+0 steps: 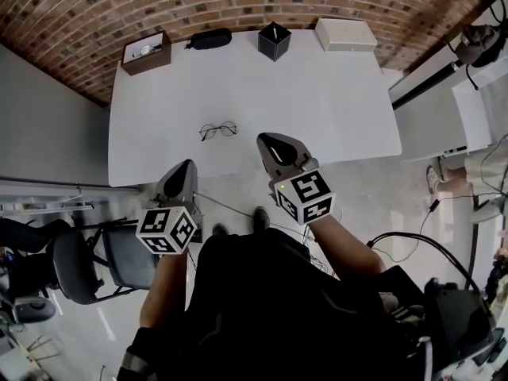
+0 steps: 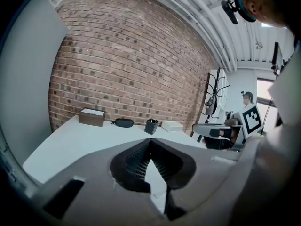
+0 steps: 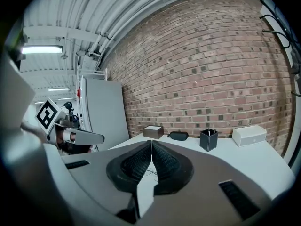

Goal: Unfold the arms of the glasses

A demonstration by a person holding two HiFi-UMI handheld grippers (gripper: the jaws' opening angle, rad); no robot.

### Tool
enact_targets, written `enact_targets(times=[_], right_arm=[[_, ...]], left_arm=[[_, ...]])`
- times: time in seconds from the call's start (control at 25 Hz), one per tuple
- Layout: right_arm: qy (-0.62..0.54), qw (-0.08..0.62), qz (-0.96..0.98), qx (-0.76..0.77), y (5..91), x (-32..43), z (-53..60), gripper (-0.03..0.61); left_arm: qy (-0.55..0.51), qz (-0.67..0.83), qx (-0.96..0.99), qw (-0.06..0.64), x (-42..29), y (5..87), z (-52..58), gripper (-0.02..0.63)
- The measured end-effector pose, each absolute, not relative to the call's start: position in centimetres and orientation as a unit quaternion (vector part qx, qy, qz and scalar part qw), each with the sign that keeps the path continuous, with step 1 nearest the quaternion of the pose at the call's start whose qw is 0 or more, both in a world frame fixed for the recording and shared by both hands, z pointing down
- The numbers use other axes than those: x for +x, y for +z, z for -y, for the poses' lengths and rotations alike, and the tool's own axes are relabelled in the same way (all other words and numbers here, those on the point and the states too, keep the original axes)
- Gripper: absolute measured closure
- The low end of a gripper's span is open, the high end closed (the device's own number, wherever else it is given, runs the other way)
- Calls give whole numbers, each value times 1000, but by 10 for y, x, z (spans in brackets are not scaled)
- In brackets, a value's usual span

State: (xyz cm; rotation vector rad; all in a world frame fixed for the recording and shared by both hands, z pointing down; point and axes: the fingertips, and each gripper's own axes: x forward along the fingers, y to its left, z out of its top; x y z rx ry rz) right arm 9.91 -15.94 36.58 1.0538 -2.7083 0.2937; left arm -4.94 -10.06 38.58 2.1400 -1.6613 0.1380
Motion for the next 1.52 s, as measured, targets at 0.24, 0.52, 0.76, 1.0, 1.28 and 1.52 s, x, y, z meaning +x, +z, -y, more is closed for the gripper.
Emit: enact_targets(times=[0.24, 0.52, 0.76, 1.0, 1.28, 1.52], right_arm=[[106, 123, 919, 358, 380, 83, 177, 569], [105, 154, 911, 367, 399, 48, 202, 569], [127, 192, 895, 382, 438, 25, 223, 569], [155, 236, 879, 385, 491, 14, 235, 569], [185, 283, 860, 382, 547, 11, 238, 568], [204, 314, 849, 374, 587, 9, 240, 568]], left_arm=[[50, 594, 769, 232, -61, 405, 123, 604], [60, 568, 783, 246, -90, 426, 154, 604], [101, 529, 797, 273, -107, 464, 180, 604], [115, 495, 804, 308, -109, 514, 197, 604], [170, 478, 793, 336, -107, 567, 206, 603], [206, 462, 790, 346, -101, 598, 210, 603]])
